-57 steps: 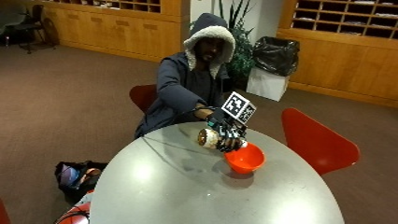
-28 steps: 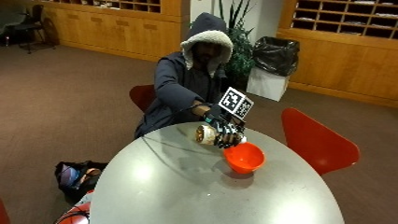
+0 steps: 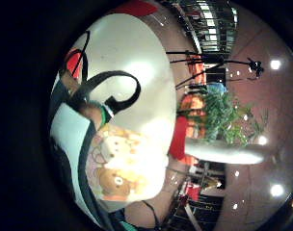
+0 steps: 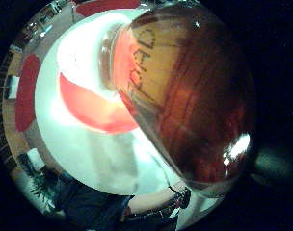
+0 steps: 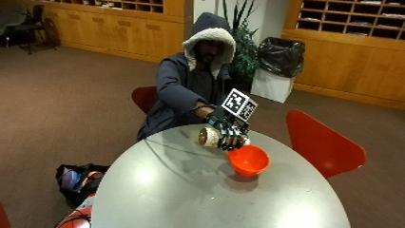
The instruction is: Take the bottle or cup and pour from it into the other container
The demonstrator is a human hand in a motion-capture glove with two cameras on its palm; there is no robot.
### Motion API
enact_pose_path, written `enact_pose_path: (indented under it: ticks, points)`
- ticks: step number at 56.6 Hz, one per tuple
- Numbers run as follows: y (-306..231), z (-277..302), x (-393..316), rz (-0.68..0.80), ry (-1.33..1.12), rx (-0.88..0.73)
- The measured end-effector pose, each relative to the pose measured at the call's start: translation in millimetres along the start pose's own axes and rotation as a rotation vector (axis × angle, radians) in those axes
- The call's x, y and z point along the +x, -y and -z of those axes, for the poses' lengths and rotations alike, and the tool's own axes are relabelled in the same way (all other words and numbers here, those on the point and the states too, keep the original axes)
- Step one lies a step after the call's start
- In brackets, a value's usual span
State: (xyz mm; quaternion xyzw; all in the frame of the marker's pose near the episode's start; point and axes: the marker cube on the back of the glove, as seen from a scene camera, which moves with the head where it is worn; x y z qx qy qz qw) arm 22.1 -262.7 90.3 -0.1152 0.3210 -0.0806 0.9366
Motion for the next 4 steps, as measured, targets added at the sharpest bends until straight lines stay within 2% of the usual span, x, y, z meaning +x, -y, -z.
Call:
enact_pose_path:
  ticks: [4]
  points:
    - [1.0,0.2,0.7,0.004,-0.002,0.003]
